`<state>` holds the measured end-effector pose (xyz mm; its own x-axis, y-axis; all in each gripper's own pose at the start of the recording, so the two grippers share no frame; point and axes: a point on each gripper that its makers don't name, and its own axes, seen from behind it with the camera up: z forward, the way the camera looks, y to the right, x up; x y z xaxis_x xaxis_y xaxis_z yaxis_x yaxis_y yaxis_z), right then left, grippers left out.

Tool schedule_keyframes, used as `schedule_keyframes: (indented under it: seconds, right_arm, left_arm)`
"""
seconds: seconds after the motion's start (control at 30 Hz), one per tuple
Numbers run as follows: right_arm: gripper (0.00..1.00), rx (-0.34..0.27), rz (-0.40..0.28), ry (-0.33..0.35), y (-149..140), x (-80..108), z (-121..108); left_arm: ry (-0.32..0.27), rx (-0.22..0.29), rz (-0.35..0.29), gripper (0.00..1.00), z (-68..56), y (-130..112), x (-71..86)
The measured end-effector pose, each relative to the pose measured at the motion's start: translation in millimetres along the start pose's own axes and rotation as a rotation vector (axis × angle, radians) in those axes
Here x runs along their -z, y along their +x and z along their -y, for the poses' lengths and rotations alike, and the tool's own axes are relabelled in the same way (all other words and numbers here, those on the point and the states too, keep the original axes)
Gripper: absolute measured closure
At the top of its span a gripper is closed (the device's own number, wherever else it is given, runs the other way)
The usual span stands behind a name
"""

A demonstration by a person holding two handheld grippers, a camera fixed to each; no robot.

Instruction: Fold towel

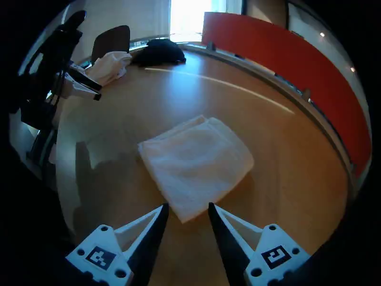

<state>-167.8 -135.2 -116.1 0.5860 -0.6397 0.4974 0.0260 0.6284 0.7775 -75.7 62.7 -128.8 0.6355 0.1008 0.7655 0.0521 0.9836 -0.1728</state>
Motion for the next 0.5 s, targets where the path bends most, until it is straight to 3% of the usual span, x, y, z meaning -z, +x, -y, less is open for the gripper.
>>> schedule_keyframes:
  seconds: [0.5]
  right_arm:
    - [0.38, -0.010, 0.037, -0.002, -19, -13.4, 1]
  left_arm:
    - [-0.001, 0.002, 0.005, 0.19, -1.5, -2, -0.9]
